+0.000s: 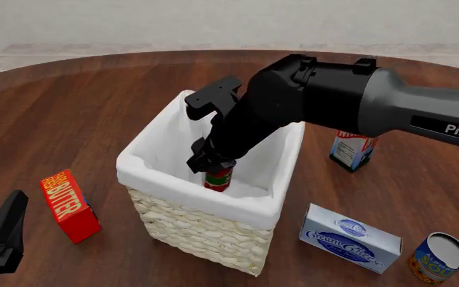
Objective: Pick up the tomato sauce, and put it in the basket.
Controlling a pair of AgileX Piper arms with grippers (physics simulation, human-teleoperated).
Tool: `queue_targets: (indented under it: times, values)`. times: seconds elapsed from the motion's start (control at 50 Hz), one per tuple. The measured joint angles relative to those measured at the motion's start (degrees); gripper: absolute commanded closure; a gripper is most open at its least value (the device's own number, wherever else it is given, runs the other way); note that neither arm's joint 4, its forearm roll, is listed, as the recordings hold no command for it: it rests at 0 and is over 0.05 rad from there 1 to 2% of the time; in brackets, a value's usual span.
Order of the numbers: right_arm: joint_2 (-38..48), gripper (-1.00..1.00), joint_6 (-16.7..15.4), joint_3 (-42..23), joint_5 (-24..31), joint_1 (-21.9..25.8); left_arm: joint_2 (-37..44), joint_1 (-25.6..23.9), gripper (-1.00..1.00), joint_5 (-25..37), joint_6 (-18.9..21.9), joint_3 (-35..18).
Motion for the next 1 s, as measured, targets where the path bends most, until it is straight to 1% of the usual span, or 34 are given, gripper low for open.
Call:
queue_targets:
  times: [0.42, 0.44, 1.0]
  values:
    - [0.98, 1.00, 0.34, -0.29, -0.39, -0.75, 0.00, 0.00, -1.00, 0.00, 0.00, 0.00]
    - [1.02, -1.00, 0.30, -0.37, -0.37, -0.83, 0.00, 0.00, -1.00, 0.00, 0.00, 0.00]
    - [1.03, -1.00, 0.25, -1.30, 0.19, -1.76, 0.00, 0.00, -1.00, 0.00, 0.00, 0.00]
